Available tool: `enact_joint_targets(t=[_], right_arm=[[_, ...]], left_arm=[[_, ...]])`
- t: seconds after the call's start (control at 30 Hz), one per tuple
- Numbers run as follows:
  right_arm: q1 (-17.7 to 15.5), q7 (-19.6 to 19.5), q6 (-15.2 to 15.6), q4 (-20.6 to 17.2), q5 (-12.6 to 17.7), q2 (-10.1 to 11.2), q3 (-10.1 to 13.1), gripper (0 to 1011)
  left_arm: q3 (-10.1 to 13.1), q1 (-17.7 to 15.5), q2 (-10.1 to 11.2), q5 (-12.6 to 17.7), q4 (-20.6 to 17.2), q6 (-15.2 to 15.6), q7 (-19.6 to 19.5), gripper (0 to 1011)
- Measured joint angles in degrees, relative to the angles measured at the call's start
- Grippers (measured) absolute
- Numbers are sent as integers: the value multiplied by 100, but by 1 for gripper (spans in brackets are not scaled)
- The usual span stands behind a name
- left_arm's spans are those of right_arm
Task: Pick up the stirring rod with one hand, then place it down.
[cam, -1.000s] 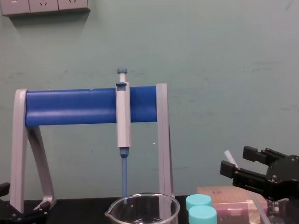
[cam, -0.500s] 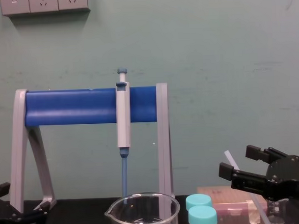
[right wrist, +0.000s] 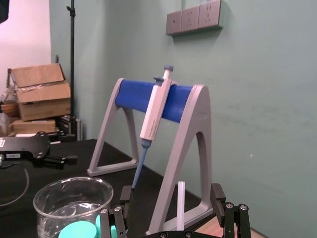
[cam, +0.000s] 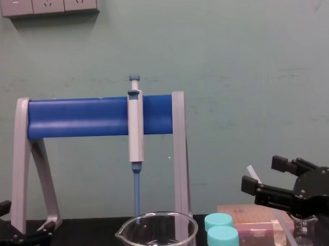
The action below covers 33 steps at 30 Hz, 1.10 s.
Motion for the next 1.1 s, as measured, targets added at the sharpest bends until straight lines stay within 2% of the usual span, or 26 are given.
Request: enact_joint_targets(t=[0.23,0.6,0.73,0.93,1.1], right_arm=[[-185,-317,-288,-331,-355,16,109,1000],[-422,-661,-450,-691,-614,-40,386,1000],[-525,-858,-363,-803,-669,-89,530,1002],[-688,-1193,14,-956,-738,-177,774,1000],[-774,-1301,283,-997,-794,-188,860,1000]], left_arm=[[0,0,0,0,0,0,0,1001],[0,0,0,0,0,0,0,1000],[0,0,0,0,0,0,0,1000],[0,0,0,0,0,0,0,1000],[0,0,0,0,0,0,0,1000]])
